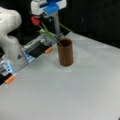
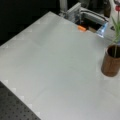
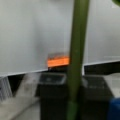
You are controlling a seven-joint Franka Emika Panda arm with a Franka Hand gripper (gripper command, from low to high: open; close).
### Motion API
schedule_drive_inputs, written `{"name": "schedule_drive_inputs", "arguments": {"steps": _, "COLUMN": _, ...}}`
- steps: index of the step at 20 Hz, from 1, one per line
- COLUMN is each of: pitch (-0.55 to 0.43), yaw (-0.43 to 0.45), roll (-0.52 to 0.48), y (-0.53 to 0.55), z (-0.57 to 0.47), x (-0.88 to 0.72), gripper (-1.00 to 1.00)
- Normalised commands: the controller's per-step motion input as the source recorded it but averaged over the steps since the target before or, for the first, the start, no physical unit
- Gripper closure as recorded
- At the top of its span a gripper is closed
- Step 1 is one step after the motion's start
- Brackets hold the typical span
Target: Flower insertion into a vase
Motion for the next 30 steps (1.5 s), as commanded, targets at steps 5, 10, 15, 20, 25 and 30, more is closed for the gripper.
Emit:
{"name": "schedule_drive_inputs", "arguments": {"steps": 5, "pitch": -0.123, "yaw": 0.104, "roll": 0.158, "y": -0.05, "z": -0.23, "x": -0.31, "gripper": 1.00}}
{"name": "schedule_drive_inputs", "arguments": {"steps": 10, "pitch": -0.025, "yaw": 0.154, "roll": 0.169, "y": -0.05, "z": -0.17, "x": -0.18, "gripper": 1.00}}
{"name": "schedule_drive_inputs", "arguments": {"steps": 15, "pitch": 0.504, "yaw": 0.195, "roll": 0.278, "y": -0.04, "z": 0.06, "x": -0.11, "gripper": 1.00}}
{"name": "schedule_drive_inputs", "arguments": {"steps": 20, "pitch": 0.692, "yaw": 0.059, "roll": 0.241, "y": -0.01, "z": 0.18, "x": 0.21, "gripper": 1.00}}
{"name": "schedule_drive_inputs", "arguments": {"steps": 25, "pitch": 0.584, "yaw": 0.061, "roll": 0.088, "y": 0.07, "z": 0.11, "x": 0.40, "gripper": 1.00}}
{"name": "schedule_drive_inputs", "arguments": {"steps": 30, "pitch": 0.516, "yaw": 0.107, "roll": -0.002, "y": 0.14, "z": 0.11, "x": 0.31, "gripper": 1.00}}
